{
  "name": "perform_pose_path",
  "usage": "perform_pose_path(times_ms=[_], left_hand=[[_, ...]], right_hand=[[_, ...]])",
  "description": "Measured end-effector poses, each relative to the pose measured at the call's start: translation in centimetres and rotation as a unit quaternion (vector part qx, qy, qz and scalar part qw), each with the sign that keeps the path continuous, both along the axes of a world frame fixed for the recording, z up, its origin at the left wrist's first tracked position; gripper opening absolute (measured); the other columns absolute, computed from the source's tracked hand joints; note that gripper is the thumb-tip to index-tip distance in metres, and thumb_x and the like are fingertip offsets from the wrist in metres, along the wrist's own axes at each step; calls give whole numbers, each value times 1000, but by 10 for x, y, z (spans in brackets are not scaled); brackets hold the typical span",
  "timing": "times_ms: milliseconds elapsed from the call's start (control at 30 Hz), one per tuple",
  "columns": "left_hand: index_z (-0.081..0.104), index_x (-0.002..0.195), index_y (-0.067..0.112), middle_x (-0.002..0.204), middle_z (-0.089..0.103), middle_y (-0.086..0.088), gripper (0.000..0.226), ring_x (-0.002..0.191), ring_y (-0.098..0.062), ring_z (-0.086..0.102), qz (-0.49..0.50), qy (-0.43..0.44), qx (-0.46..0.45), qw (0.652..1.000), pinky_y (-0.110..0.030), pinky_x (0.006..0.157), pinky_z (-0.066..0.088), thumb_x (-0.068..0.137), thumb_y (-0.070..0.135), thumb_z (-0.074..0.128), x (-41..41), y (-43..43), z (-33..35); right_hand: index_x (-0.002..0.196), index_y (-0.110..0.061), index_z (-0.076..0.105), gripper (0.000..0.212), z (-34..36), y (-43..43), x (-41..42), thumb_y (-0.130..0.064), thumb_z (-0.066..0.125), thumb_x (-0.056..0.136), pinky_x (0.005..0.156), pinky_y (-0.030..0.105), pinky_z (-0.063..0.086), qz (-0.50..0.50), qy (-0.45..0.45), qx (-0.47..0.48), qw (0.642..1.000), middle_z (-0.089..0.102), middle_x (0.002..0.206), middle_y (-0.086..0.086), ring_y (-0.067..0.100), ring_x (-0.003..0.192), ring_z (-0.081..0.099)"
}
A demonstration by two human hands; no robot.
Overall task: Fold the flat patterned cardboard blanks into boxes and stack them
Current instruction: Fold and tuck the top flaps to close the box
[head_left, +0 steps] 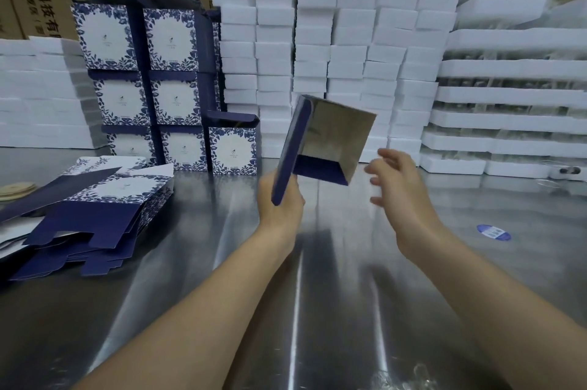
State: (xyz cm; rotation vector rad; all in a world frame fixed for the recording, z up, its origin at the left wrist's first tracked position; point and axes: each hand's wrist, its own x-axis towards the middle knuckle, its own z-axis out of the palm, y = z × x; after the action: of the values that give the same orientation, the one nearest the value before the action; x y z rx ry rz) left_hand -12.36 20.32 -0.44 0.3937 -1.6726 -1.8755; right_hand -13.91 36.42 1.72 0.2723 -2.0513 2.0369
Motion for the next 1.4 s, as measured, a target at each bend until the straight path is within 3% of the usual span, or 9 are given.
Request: perform_pose_path(times_ms=[167, 267, 500, 633, 733, 833, 1067, 1267, 1400], left_hand=[[45, 78, 20, 79, 51, -10, 28, 77, -32, 47, 26, -21, -134, 990, -47, 75, 47, 103, 32, 41, 2, -9, -4], [46, 56, 22, 54, 50, 6, 41, 69, -32, 49, 25, -23, -148, 988, -41, 64, 39, 90, 44, 38, 4, -9, -2], [56, 71, 15, 70, 65, 4, 52, 79, -28, 66, 64, -18, -166, 984, -45, 75, 55, 90, 59, 37, 2, -12, -3], [56, 75, 25, 81, 65, 6, 28, 78, -20, 58, 67, 39, -183, 980, -51, 78, 57, 87, 45, 40, 2, -12, 0], [53, 76, 33, 77, 61, 13, 24, 73, -1, 55, 99, 97, -217, 966, -36, 68, 39, 89, 51, 44, 7, -5, 8], [58, 91, 35, 92, 68, 20, 12, 92, 2, 65, 64, 168, -243, 953, -33, 75, 47, 92, 47, 55, 11, 0, 12], [50, 136, 43, 129, 57, 17, 48, 127, -11, 53, 120, 260, -287, 914, -28, 102, 42, 92, 40, 69, 20, 8, 14], [19, 160, 50, 165, 28, 5, 100, 151, -12, 29, -14, 93, -93, 991, -38, 119, 28, 80, 68, 76, 23, 23, 16], [13, 166, 43, 161, 46, 1, 108, 137, -23, 55, -178, -72, -35, 981, -49, 119, 40, 81, 83, 66, 23, 36, 9]], right_hand=[[141, -44, 55, 38, 7, 8, 5, -53, 43, 106, 104, 15, 37, -81, 245, 13, 966, 53, 138, -33, -8, 131, 46], [144, -45, 57, 43, 6, 11, 4, -58, 41, 106, 114, 20, 35, -71, 279, 97, 953, 56, 137, -37, -3, 137, 46], [156, -41, 46, 82, -6, 7, -1, -71, 67, 83, 108, 29, 46, 34, 174, 200, 964, 58, 143, -27, -1, 128, 55], [130, -28, 62, 47, -8, 8, -8, -41, 82, 90, 86, 22, 54, -18, 179, 200, 963, 67, 115, -22, -3, 104, 64], [99, -18, 62, 33, -8, 9, -12, -44, 80, 90, 65, 25, 54, -72, 137, 213, 965, 68, 93, -14, 1, 80, 67], [96, -12, 74, 34, -9, 8, -13, -46, 74, 94, 57, 38, 64, 12, 16, 156, 988, 79, 83, 0, 16, 73, 76], [91, -15, 70, 22, -18, 4, -10, -37, 71, 95, 47, 23, 47, 167, -234, 64, 956, 68, 69, 2, 13, 51, 63], [90, -16, 66, 59, -13, -9, -9, -68, 41, 105, 47, 26, 47, 111, -156, -68, 979, 62, 65, -1, 12, 49, 56], [86, -16, 73, 76, -10, -12, -7, -74, 27, 104, 51, 29, 45, 108, -135, -114, 978, 61, 64, 0, 13, 50, 54]])
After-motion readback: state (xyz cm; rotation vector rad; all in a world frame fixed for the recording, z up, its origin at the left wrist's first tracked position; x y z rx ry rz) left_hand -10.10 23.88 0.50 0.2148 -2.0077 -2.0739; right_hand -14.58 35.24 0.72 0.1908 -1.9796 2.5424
